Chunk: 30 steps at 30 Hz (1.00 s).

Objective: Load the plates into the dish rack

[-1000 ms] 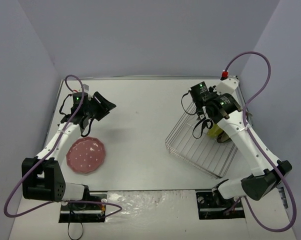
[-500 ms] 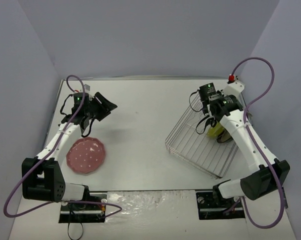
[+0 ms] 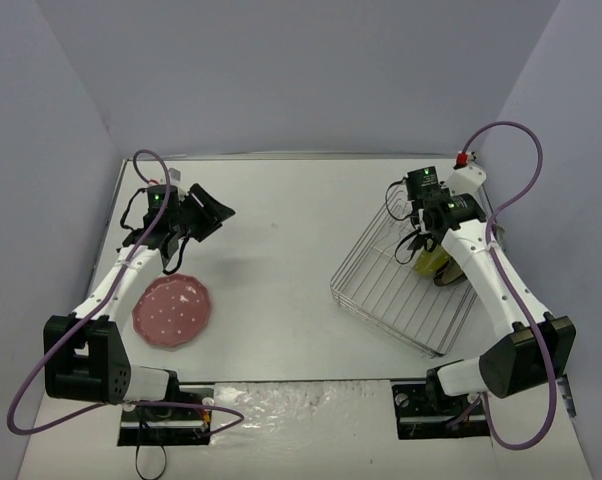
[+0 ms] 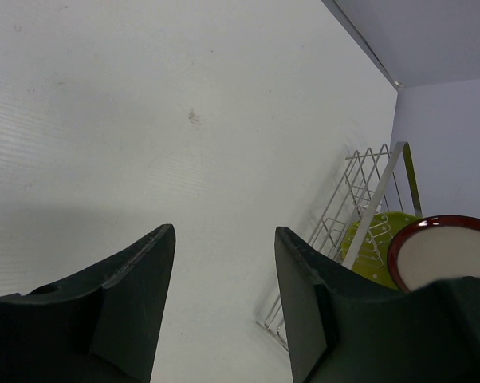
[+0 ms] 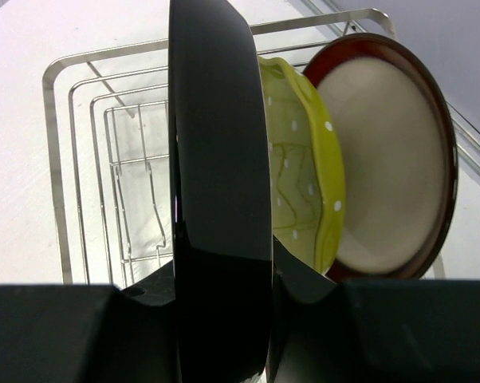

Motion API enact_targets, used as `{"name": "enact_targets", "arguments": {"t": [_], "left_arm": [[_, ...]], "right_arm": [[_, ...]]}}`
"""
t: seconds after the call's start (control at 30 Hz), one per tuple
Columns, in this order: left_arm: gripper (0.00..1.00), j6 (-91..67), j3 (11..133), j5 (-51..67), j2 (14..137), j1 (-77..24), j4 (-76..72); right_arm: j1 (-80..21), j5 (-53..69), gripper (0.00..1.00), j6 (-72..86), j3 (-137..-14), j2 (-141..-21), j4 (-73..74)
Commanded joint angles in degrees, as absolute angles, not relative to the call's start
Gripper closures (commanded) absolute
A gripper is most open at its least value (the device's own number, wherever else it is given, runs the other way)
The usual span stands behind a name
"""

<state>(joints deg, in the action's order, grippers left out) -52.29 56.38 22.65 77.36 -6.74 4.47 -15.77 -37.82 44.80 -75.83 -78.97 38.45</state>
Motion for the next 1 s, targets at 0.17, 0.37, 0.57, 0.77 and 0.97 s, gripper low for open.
{"name": "enact_targets", "arguments": {"t": [0.17, 0.37, 0.57, 0.77, 0.97], "left_arm": [[0.52, -52.1, 57.7, 23.5, 77.5, -7.0, 1.0], [0.52, -52.1, 57.8, 23.4, 77.7, -6.9, 1.0], [0.52, -51.9, 57.9, 23.2, 77.6, -7.0, 1.0], [0.52, -51.8, 57.9, 23.2, 77.7, -7.0, 1.1], [0.52, -51.7, 58.3, 23.1, 77.7, -7.0, 1.6]], "right_arm": [[-14.0, -39.3, 1.0, 42.7, -76.5, -79.1, 30.0], [-12.3, -36.8, 1.0, 41.6, -74.8, -79.9, 27.8], [-11.3, -34.8, 1.0, 40.6, -73.7, -80.8, 26.1], [-11.2, -33.5, 1.0, 40.2, -72.7, -82.1, 24.9], [-9.7, -28.9, 1.0, 39.9, -72.3, -83.5, 23.4]]}}
